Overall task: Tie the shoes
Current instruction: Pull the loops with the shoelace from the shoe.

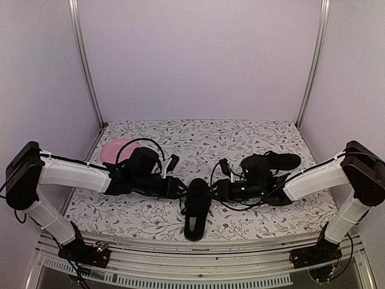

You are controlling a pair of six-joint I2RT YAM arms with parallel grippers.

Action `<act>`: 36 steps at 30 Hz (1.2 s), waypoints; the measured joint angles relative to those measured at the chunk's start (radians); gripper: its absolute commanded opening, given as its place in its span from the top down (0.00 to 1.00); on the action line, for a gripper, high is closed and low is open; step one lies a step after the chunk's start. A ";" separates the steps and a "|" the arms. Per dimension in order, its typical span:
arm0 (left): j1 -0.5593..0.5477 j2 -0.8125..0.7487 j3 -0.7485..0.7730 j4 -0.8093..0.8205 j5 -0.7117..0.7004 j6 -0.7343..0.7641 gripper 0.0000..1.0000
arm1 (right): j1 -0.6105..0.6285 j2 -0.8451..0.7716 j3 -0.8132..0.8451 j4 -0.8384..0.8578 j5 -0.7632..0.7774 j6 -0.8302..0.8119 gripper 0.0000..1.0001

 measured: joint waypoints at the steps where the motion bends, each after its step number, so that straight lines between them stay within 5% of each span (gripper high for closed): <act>1: -0.004 0.004 0.016 -0.024 -0.011 0.005 0.52 | 0.008 0.000 0.000 -0.009 0.010 -0.005 0.52; 11: -0.082 0.111 0.183 -0.244 -0.121 0.069 0.55 | 0.028 -0.001 0.000 -0.037 0.063 -0.013 0.50; 19: -0.101 0.151 0.225 -0.315 -0.163 0.097 0.91 | 0.028 -0.027 -0.009 -0.039 0.079 -0.016 0.47; 23: -0.105 0.150 0.208 -0.279 -0.135 0.104 1.00 | 0.030 -0.043 -0.028 -0.024 0.070 -0.015 0.48; 36: -0.058 0.058 -0.006 0.021 0.123 0.048 1.00 | 0.082 0.005 -0.042 0.190 -0.025 0.166 0.67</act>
